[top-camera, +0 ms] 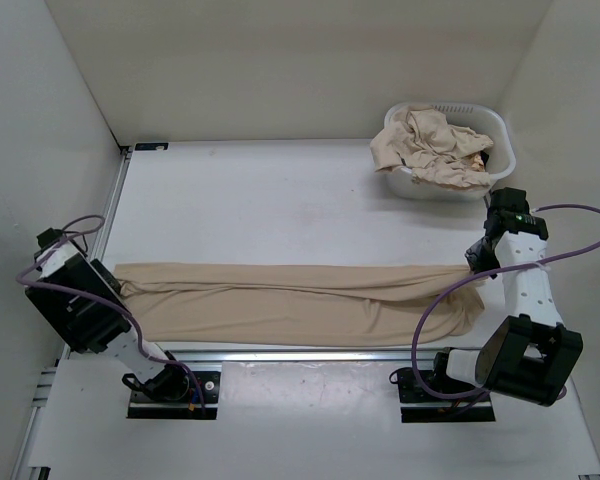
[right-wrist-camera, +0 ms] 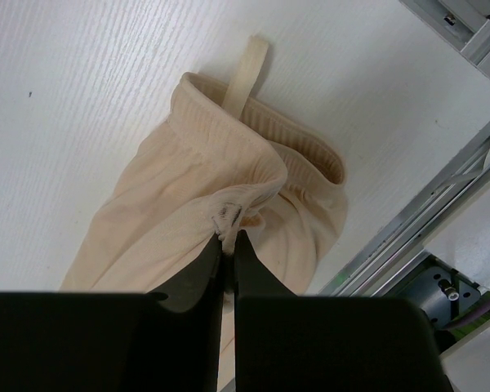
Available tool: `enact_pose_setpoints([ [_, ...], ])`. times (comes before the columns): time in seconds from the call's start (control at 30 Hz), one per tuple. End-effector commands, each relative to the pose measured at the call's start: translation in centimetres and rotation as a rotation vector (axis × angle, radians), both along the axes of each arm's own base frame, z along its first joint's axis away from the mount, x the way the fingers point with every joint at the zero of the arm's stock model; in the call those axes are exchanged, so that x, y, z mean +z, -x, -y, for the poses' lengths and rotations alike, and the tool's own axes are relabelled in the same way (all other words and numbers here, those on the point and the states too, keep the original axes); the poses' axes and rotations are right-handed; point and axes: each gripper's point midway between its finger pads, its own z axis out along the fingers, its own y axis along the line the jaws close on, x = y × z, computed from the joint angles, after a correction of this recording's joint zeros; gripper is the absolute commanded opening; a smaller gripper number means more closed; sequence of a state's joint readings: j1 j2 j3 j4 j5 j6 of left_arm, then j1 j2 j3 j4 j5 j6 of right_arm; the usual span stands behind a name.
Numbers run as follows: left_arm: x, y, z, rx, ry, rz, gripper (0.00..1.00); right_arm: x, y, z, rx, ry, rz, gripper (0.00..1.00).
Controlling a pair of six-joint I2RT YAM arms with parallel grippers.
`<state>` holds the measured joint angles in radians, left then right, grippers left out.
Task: Fold and stack the trousers
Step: Fold the trousers
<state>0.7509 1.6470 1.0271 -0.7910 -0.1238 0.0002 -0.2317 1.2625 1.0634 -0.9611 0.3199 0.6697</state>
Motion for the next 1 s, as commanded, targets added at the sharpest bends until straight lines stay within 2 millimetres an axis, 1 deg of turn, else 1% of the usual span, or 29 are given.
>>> enact_pose_setpoints([
  [0.0, 0.3, -0.8, 0.5, -0.004, 0.004, 0.100, 0.77, 1.2, -0.1, 0.7, 0.004, 0.043, 0.039, 0.00],
  [0.1, 0.3, -1.4, 0.2, -0.007, 0.004, 0.115, 0.77, 1.2, -0.1, 0.7, 0.004, 0.043, 0.039, 0.00],
  [0.17, 0.4, -2.1, 0.1, -0.013, 0.016, 0.132, 0.71, 1.2, -0.1, 0.7, 0.004, 0.043, 0.039, 0.00],
  [0.3, 0.7, -2.6, 0.2, -0.020, 0.030, 0.158, 0.71, 1.1, 0.1, 0.7, 0.004, 0.041, 0.030, 0.00],
  [0.33, 0.4, -2.8, 0.1, -0.020, 0.031, 0.157, 0.71, 1.1, 0.1, 0.7, 0.004, 0.041, 0.030, 0.00],
  [0.4, 0.8, -3.7, -0.1, -0.035, 0.028, 0.176, 0.70, 1.1, 0.1, 0.7, 0.004, 0.041, 0.030, 0.00],
  [0.43, 0.6, -3.8, 0.1, -0.037, 0.040, 0.176, 0.70, 1.1, 0.1, 0.7, 0.004, 0.041, 0.030, 0.00],
  [0.53, 0.9, -4.8, 0.4, -0.064, 0.039, 0.197, 0.70, 1.1, 0.1, 0.7, 0.004, 0.041, 0.030, 0.00],
  [0.6, 0.9, -5.4, 1.2, -0.091, 0.049, 0.203, 0.67, 1.1, 0.1, 0.7, 0.004, 0.041, 0.030, 0.00],
  [0.63, 0.9, -5.6, 1.0, -0.092, 0.041, 0.212, 0.67, 1.1, 0.1, 0.7, 0.004, 0.041, 0.030, 0.00],
  [0.7, 1.1, -6.5, 1.4, -0.122, 0.024, 0.233, 0.66, 1.1, 0.1, 0.7, 0.004, 0.041, 0.030, 0.00],
  [0.77, 1.3, -7.0, 0.9, -0.130, -0.011, 0.238, 0.62, 1.1, 0.1, 0.7, 0.004, 0.041, 0.030, 0.00],
  [0.8, 1.0, -6.9, 1.1, -0.130, -0.009, 0.236, 0.56, 1.1, 0.1, 0.7, 0.004, 0.041, 0.030, 0.00],
  [0.93, 1.2, -7.2, 0.9, -0.136, -0.023, 0.235, 0.38, 1.1, 0.1, 0.7, 0.004, 0.041, 0.030, 0.00],
  [0.97, 1.5, -7.4, 0.8, -0.136, -0.029, 0.242, 0.27, 1.1, 0.1, 0.7, 0.004, 0.041, 0.030, 0.00],
])
